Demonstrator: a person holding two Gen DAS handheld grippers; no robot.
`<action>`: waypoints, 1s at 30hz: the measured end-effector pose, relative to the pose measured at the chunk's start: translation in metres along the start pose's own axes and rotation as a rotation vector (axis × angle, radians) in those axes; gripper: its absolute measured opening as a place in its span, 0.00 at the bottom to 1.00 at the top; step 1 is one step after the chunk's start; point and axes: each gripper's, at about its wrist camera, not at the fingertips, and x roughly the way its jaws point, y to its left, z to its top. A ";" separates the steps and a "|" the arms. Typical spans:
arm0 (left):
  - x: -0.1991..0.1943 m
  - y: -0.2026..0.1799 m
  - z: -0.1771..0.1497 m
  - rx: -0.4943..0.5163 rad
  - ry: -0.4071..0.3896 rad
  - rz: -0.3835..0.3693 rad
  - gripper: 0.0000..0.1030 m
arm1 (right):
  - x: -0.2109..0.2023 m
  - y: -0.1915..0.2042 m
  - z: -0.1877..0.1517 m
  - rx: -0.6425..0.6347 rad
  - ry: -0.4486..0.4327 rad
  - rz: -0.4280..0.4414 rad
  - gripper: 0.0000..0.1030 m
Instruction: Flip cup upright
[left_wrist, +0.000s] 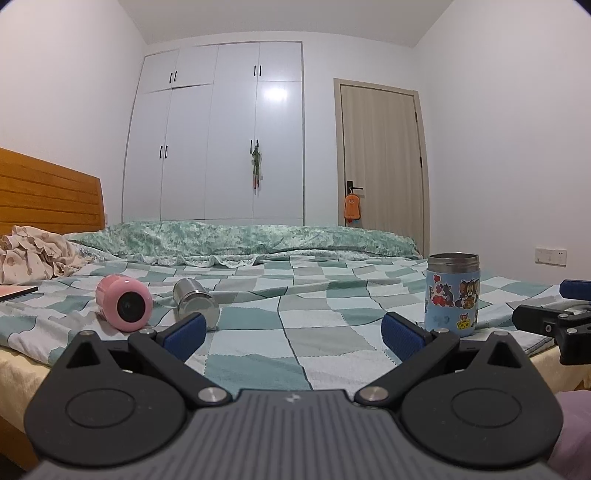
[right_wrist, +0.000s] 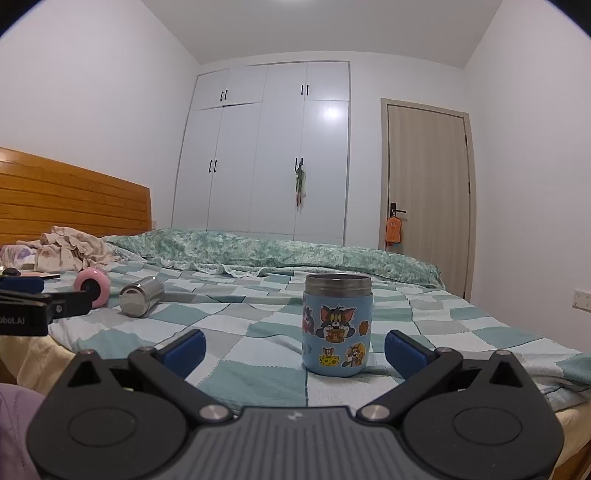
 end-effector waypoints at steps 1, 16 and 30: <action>0.000 0.000 0.000 0.000 -0.001 0.000 1.00 | 0.000 0.000 0.000 -0.001 -0.002 0.000 1.00; -0.004 -0.001 -0.002 0.003 -0.015 -0.004 1.00 | 0.000 0.000 -0.001 0.000 -0.002 0.000 1.00; -0.004 0.000 -0.002 0.004 -0.015 -0.005 1.00 | 0.000 0.001 -0.001 -0.002 -0.003 0.001 1.00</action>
